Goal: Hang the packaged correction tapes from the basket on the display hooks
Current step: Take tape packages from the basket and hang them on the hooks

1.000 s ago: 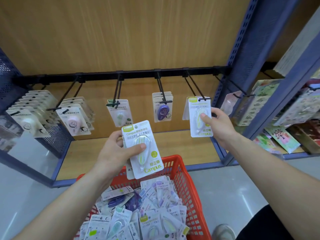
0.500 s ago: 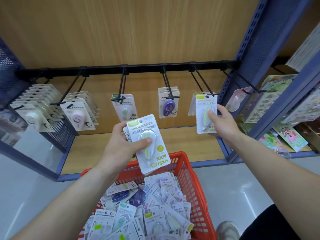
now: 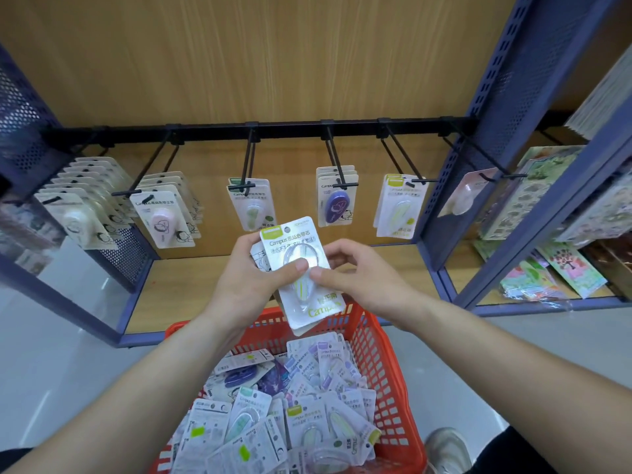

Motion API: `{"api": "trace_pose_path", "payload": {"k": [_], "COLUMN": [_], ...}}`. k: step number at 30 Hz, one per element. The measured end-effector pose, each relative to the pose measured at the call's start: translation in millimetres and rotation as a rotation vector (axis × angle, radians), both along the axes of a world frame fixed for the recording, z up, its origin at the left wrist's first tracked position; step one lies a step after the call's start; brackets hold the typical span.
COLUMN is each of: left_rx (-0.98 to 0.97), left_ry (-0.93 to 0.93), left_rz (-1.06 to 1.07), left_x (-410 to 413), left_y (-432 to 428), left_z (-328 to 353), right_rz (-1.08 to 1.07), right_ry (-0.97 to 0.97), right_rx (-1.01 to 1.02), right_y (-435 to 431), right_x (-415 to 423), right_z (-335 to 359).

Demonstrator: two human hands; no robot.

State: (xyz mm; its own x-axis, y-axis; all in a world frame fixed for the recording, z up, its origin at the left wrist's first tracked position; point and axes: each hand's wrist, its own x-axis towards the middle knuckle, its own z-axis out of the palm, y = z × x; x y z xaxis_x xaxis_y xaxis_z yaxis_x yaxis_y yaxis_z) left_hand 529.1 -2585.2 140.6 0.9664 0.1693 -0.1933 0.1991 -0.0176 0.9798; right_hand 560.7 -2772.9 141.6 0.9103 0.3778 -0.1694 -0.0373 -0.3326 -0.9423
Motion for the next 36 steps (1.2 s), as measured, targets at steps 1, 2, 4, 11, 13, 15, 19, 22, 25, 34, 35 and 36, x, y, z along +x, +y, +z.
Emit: {"api": "trace_pose_path", "payload": {"k": [1, 2, 4, 11, 13, 15, 19, 22, 25, 34, 35, 36], "left_rx": [0.008, 0.021, 0.044, 0.040, 0.035, 0.036, 0.033, 0.037, 0.013, 0.012, 0.013, 0.012], "left_ry": [-0.002, 0.003, 0.016, 0.039, 0.042, 0.035, 0.018, 0.013, 0.005, 0.031, 0.028, 0.024], "left_rz": [0.001, 0.001, -0.003, 0.070, 0.072, 0.072, 0.084, 0.104, 0.106, 0.032, 0.037, 0.045], "left_x": [-1, -1, 0, 10, 12, 13, 14, 13, 12, 8, 8, 7], "left_y": [0, -1, 0, 2, 2, 2, 0, 1, 2, 6, 6, 6], "left_z": [0, 0, -1, -6, -5, -5, -4, -5, -5, 0, 1, 1], "right_rz": [-0.021, -0.036, -0.061, -0.316, -0.413, -0.494, -0.583, -0.594, -0.586, -0.673, -0.680, -0.682], "right_ry": [0.003, 0.023, 0.095, 0.134, 0.110, 0.076, 0.042, 0.035, 0.037, 0.127, 0.178, 0.229], "right_rx": [0.008, 0.018, 0.059, 0.104, 0.073, 0.066, 0.101, 0.107, 0.121, -0.004, -0.061, -0.116], "right_y": [-1, -3, -10, -62, -82, -99, -116, -118, -115, -104, -101, -99], "right_x": [0, 2, 5, 32, 44, 52, 65, 72, 76, 84, 84, 83], "right_z": [-1, -2, -3, -17, -26, -31, -32, -31, -32, -39, -40, -39]}}
